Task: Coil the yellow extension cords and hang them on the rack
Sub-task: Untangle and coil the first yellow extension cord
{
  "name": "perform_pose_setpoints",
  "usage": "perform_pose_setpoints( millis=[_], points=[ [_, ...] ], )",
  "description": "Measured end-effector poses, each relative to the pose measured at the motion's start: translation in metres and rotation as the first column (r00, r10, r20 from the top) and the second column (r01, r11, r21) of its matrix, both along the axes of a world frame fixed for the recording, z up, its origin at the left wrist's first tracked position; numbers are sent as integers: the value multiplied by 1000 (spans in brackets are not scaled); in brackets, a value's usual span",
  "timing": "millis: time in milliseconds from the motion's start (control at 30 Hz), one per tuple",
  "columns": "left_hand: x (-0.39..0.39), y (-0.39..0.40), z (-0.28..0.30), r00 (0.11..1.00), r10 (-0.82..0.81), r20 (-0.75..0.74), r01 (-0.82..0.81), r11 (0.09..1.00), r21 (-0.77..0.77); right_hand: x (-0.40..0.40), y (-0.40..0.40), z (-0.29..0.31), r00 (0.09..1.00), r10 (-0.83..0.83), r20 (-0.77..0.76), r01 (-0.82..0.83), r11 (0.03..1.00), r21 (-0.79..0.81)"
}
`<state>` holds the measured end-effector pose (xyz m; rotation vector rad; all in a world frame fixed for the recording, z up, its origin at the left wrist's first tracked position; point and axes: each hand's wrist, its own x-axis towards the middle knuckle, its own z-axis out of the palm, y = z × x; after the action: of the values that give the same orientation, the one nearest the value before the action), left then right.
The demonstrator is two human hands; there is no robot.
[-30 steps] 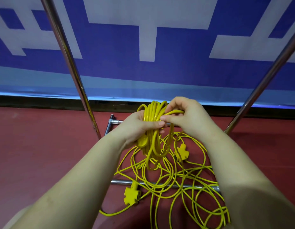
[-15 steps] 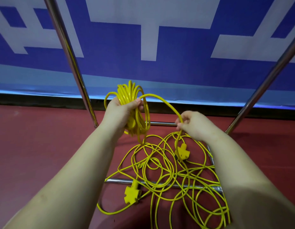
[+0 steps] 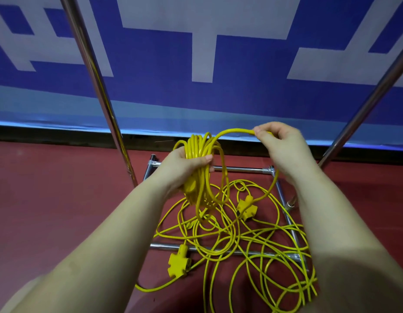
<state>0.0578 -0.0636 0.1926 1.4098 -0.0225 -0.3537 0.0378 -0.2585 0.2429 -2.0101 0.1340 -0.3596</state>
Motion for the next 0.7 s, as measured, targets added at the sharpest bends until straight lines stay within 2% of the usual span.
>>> perform_pose_setpoints(
  millis=[67,300,700],
  points=[
    [-1,-2,0,998,-64,-11,64,997,-43,-2,-6,3,999,24,-46,-28,995,-94],
    [-8,-5,3,981,-189,-37,184,978,-102,-6,-17,5,973,147,-180,-187,955,-232],
    [-15,-8,8,971,-229,-64,222,969,-106,-10,-11,7,939,252,-235,-322,883,-340]
  ],
)
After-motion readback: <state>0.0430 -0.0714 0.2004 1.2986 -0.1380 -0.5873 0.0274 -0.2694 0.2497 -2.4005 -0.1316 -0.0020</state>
